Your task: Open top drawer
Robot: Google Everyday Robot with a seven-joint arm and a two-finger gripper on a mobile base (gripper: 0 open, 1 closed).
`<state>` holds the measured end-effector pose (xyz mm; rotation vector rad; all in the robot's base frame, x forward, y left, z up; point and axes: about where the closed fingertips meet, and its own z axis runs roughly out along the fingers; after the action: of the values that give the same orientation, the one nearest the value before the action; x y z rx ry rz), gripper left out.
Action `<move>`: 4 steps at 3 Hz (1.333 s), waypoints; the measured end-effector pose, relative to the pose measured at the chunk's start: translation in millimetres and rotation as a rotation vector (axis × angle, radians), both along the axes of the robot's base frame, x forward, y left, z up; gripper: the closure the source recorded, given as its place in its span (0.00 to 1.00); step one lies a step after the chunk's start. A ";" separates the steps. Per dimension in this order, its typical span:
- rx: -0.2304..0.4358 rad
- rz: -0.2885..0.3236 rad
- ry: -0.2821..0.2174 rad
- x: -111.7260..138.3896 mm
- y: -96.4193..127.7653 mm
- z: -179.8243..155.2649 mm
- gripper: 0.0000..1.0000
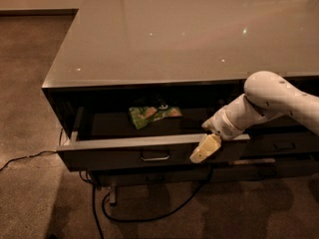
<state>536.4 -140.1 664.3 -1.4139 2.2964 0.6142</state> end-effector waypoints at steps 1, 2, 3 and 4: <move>0.000 0.000 0.000 0.0 0.0 0.0 0.00; 0.031 0.019 -0.001 -0.6 4.3 -1.2 0.00; 0.098 0.049 -0.007 8.8 14.1 -3.4 0.00; 0.171 0.049 -0.032 16.9 16.7 -5.9 0.00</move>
Offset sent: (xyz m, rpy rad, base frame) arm -0.0003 0.0069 0.0009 0.0699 -0.0090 0.0375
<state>553.3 -123.4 658.4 -1.3914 2.1346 0.7770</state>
